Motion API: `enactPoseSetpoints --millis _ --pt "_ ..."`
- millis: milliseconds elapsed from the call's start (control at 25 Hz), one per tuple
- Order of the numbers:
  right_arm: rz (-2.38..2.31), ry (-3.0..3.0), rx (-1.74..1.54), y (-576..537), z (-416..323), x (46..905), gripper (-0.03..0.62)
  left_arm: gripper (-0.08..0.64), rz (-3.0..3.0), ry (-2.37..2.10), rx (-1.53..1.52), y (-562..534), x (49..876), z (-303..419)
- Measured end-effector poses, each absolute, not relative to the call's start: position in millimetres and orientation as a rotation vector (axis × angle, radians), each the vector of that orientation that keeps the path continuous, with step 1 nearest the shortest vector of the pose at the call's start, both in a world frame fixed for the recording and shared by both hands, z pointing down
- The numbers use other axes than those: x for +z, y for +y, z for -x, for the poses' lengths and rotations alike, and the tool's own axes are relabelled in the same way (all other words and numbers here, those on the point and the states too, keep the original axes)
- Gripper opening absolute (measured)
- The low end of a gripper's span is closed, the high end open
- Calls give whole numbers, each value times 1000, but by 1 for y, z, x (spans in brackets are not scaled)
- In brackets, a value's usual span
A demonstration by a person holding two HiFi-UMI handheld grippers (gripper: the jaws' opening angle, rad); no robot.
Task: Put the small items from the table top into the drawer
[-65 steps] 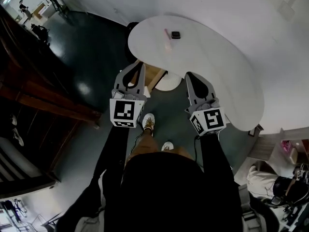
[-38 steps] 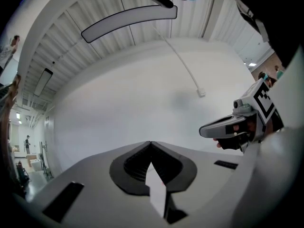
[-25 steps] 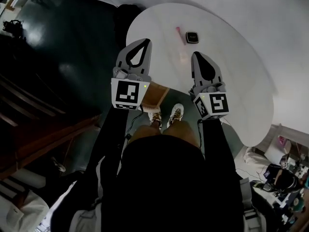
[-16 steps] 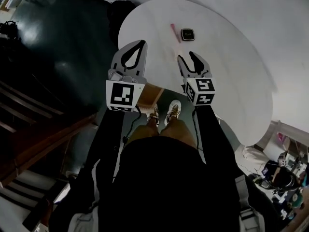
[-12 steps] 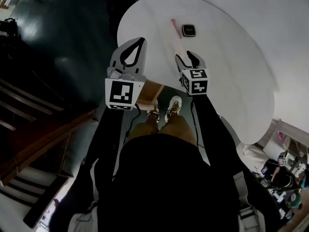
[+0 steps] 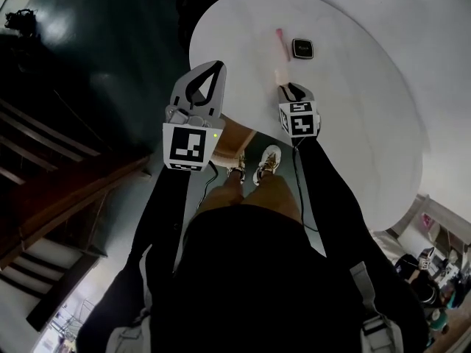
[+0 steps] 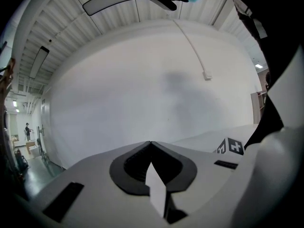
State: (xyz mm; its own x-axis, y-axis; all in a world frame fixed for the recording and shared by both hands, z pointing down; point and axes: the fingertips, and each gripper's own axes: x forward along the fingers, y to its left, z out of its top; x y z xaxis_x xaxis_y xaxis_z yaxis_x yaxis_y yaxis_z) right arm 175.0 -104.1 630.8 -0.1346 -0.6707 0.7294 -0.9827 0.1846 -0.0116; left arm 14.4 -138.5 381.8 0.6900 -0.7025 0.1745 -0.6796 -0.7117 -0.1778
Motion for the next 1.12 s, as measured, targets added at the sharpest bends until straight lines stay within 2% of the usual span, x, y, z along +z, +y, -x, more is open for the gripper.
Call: enactPoseSetpoints --millis 240,840,1120 --pt "-1598 -1931 539 -106 -175 602 64 15 2786 1177 -336 -145 381 -5" --pt "-1930 -2156 125 -104 -170 396 63 15 2737 1115 -142 -145 316 -13" --pt "-2083 -2192 -11 -79 -183 333 63 15 2752 1082 -47 -140 287 -20"
